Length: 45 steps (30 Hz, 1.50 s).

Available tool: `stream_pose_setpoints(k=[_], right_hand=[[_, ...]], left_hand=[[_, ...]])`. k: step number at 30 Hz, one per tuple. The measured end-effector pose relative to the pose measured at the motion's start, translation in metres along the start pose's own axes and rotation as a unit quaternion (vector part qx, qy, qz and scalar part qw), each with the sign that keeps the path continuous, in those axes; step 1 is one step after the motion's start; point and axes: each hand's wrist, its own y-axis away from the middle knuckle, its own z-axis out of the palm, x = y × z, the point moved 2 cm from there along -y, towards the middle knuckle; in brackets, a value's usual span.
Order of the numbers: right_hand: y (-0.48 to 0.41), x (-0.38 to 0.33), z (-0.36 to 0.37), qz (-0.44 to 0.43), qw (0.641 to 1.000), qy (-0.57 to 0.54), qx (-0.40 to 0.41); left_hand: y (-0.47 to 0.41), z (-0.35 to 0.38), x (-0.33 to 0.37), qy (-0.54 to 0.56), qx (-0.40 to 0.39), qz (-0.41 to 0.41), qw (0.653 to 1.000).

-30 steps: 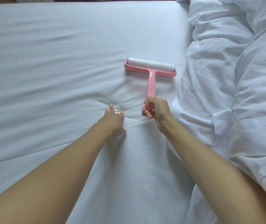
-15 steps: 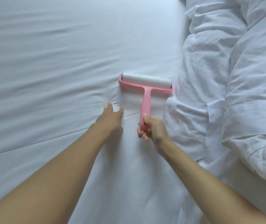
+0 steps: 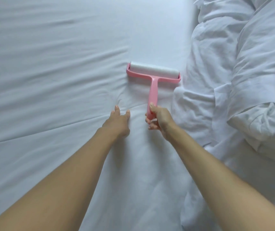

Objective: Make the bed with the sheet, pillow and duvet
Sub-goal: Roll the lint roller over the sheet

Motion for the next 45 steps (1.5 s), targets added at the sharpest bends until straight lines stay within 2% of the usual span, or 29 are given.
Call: stream_pose_setpoints(k=[4,11,19,22,24,26,28,31,35,42,45], right_hand=[[0.036,0.049,0.005,-0.018,0.998,0.054,0.004],[0.101,0.077,0.009,-0.055,0.988,0.123,-0.074],[0.174,0.087,0.036,-0.093,0.973,0.101,-0.184],[0.189,0.090,0.049,-0.087,0.962,0.108,-0.236],[0.196,0.090,0.060,-0.079,0.952,0.129,-0.266],[0.197,0.092,0.072,-0.068,0.952,0.161,-0.251],[0.193,0.094,0.084,-0.058,0.962,0.186,-0.191],[0.183,0.092,0.100,-0.034,0.974,0.194,-0.111],[0.161,0.077,0.122,-0.009,0.976,0.196,-0.095],[0.093,0.025,0.169,-0.041,0.966,0.240,-0.083],[0.059,0.007,0.187,-0.043,0.962,0.256,-0.084]], left_hand=[[0.030,0.028,-0.006,0.001,-0.021,-0.002,1.000],[0.091,0.067,-0.029,-0.009,-0.023,-0.040,0.999],[0.155,0.063,-0.045,0.125,0.098,-0.088,0.983],[0.173,0.061,-0.063,0.140,0.152,-0.095,0.974],[0.182,0.063,-0.077,0.136,0.157,-0.108,0.972],[0.186,0.070,-0.089,0.125,0.118,-0.122,0.977],[0.188,0.079,-0.100,0.128,0.068,-0.133,0.981],[0.184,0.083,-0.117,0.136,0.036,-0.156,0.978],[0.170,0.067,-0.136,0.144,0.052,-0.184,0.971],[0.111,0.016,-0.157,0.138,0.115,-0.213,0.960],[0.082,0.000,-0.163,0.143,0.119,-0.214,0.959]])
